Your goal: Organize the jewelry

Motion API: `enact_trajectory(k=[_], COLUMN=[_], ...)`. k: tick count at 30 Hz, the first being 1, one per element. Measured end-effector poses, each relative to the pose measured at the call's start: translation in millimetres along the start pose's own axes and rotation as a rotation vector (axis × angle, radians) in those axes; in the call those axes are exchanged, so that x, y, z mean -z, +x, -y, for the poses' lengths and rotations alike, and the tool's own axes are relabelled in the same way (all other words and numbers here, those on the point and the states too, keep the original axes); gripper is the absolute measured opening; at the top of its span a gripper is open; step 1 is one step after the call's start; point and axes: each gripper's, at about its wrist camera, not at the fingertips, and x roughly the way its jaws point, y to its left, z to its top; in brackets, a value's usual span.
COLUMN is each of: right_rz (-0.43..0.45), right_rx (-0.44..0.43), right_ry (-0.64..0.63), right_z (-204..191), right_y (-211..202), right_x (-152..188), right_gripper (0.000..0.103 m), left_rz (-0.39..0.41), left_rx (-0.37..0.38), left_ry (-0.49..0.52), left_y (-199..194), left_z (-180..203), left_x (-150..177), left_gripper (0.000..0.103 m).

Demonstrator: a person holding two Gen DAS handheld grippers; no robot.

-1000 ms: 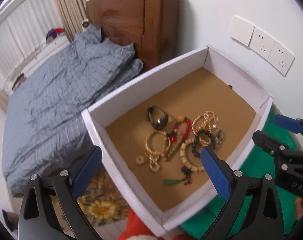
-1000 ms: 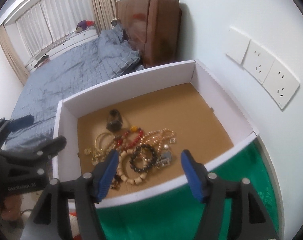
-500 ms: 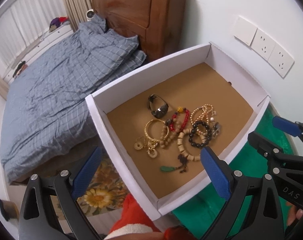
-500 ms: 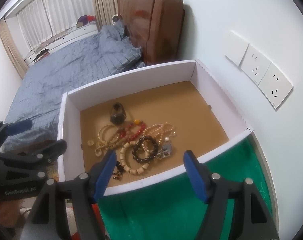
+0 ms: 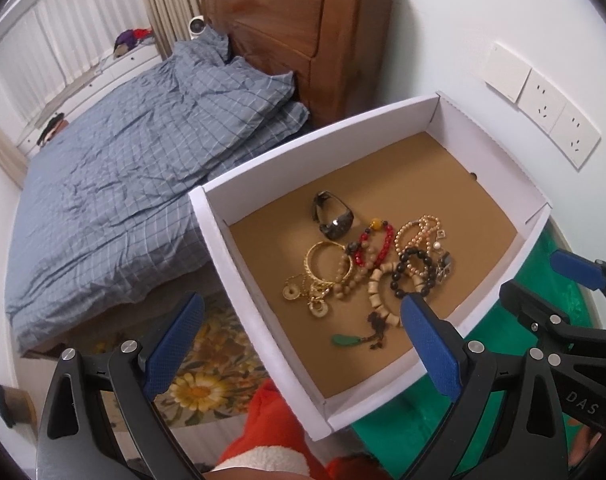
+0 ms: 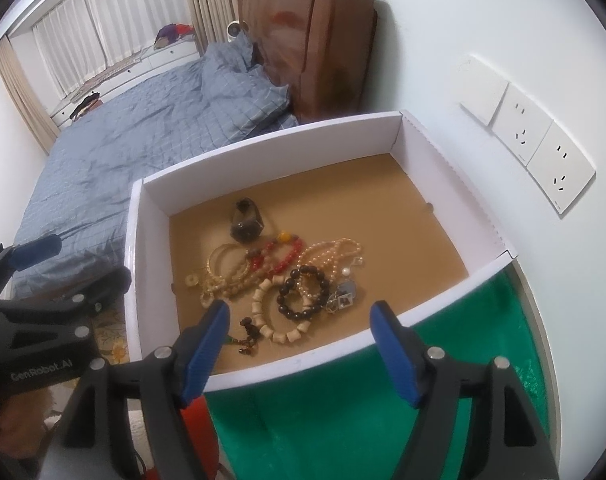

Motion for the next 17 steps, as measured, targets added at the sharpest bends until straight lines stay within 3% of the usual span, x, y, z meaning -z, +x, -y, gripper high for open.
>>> enact_trajectory(k=[17], right_rz=[-0.001], right_rx=[0.010], right_ry=[0.002], right_z=[2.5], right_y=[1.2], right_x=[2.4], right_gripper=[0.074], left_rz=[0.017], left_rx=[-0.005], left_ry=[0.002], left_y=[-1.7], left_z=[-0.4], left_x=[3.1], left_gripper=[0.098])
